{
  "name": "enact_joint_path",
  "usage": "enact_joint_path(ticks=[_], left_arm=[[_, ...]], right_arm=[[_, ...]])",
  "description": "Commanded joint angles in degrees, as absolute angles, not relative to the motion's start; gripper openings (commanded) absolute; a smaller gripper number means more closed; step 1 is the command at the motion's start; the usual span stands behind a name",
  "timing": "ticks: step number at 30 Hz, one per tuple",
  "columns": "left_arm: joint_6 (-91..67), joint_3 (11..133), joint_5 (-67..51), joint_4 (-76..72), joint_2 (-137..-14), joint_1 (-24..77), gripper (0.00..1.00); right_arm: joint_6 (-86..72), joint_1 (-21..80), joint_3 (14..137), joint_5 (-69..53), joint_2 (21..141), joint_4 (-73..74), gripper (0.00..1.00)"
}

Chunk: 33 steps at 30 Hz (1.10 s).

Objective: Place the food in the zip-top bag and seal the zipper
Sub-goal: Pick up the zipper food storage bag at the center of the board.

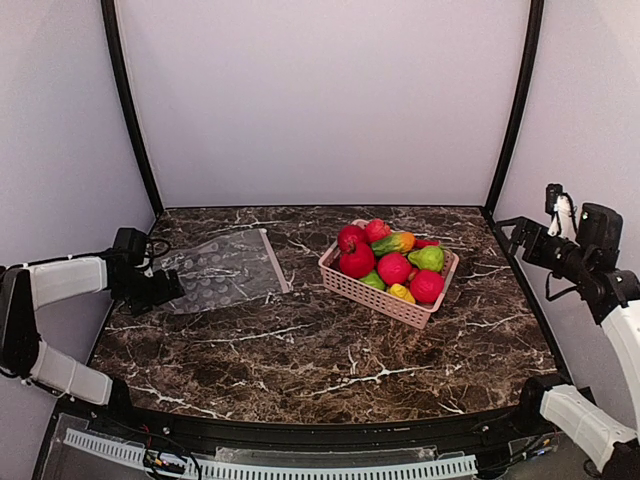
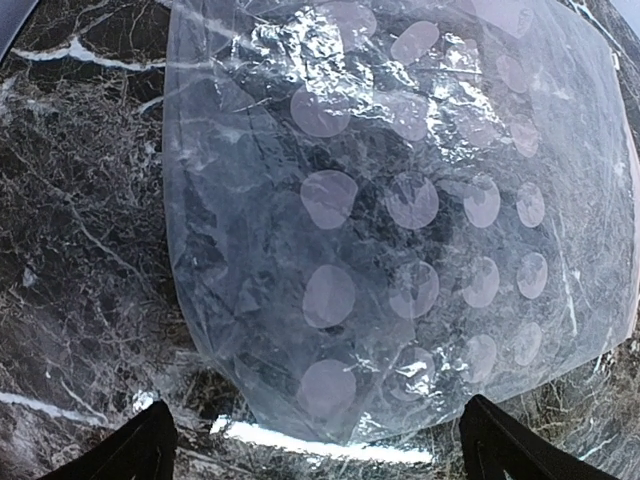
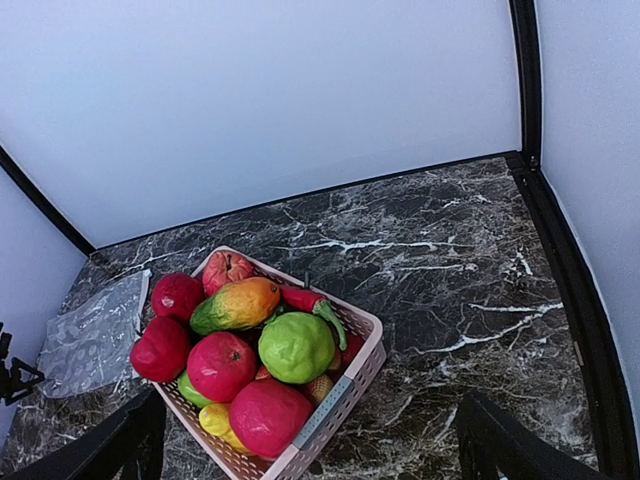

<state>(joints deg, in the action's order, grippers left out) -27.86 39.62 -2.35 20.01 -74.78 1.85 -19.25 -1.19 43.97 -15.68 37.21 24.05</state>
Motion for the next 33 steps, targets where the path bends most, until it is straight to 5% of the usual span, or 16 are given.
enact_joint_path(ticks=[1,7,21,33], left_arm=[[-29.0,37.9,1.2,16.5,-76.8,1.9,0.98],[-29.6,38.0,1.5,13.8,-80.1,1.6,0.79],[-25.0,35.8,0.4,10.8,-76.3,1.5,0.03],[-23.2,39.2,-23.4,15.2,-53.4,1.5,0.01]], right_arm=[[-18.7,-1.4,43.2,-18.5,36.2,23.7,0.99],[-18.4,-1.4,43.3,-21.5,36.1,24.3,0.99],[-19.3,-1.4,42.9,-24.0,36.4,24.8,0.99],[-30.0,-0.4,45.6,-38.9,41.2,15.6,0.99]])
